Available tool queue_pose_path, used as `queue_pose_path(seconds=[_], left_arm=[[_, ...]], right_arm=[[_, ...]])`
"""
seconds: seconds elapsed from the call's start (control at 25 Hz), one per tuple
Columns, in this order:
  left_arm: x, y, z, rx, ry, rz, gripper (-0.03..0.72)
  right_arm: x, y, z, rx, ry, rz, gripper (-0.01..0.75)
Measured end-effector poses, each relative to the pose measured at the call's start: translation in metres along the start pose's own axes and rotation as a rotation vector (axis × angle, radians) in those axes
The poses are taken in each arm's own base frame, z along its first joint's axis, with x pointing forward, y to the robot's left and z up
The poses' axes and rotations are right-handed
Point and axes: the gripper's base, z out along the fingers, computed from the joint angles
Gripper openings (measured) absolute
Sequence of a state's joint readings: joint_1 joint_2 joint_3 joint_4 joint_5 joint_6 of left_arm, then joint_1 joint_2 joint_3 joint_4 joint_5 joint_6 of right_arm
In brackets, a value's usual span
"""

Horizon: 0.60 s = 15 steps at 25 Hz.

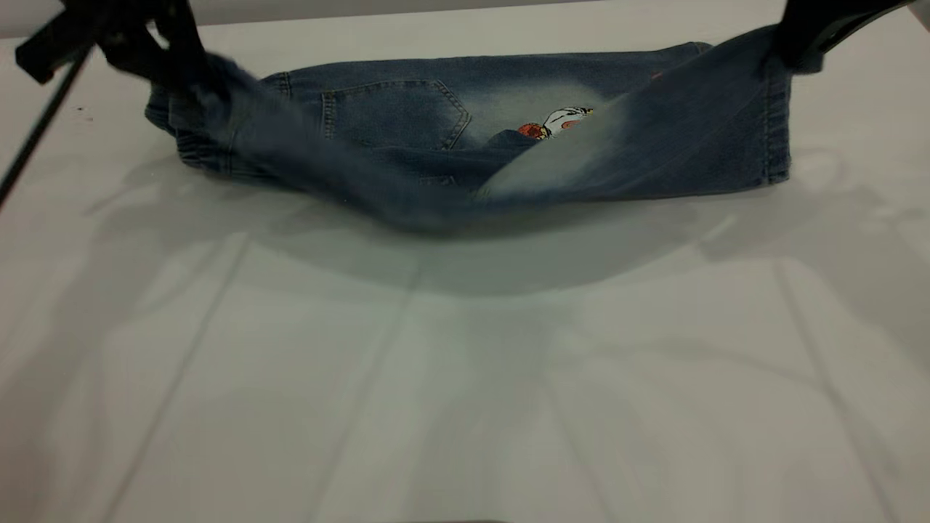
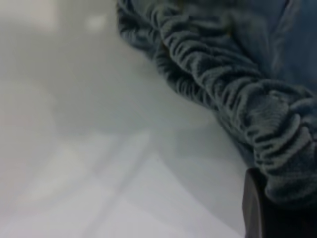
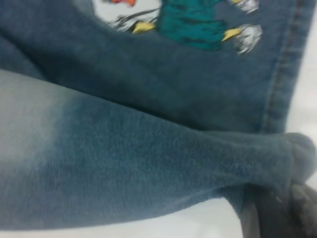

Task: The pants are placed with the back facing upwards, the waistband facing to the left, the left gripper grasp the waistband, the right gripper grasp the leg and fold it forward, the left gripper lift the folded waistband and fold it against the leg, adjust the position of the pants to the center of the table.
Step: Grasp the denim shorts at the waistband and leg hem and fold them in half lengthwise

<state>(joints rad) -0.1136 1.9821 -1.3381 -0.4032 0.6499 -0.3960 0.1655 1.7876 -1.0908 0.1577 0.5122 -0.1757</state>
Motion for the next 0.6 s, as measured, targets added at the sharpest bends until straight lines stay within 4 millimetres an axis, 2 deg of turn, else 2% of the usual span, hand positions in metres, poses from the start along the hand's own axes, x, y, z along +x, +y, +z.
queue_pose_path(seconds=[0.28,0.6], left_arm=[[-0.02,0.006,-0.009,0.108,-0.024,-0.204,0.084],[-0.035,0.006,-0.009,0.179,-0.144,-0.312,0.084]], right_arm=[[-0.024,-0.004,0.0,-0.001,-0.057,0.019,0.029],[-0.046,-0.008,0.034,-0.002,-0.049,0.022,0.03]])
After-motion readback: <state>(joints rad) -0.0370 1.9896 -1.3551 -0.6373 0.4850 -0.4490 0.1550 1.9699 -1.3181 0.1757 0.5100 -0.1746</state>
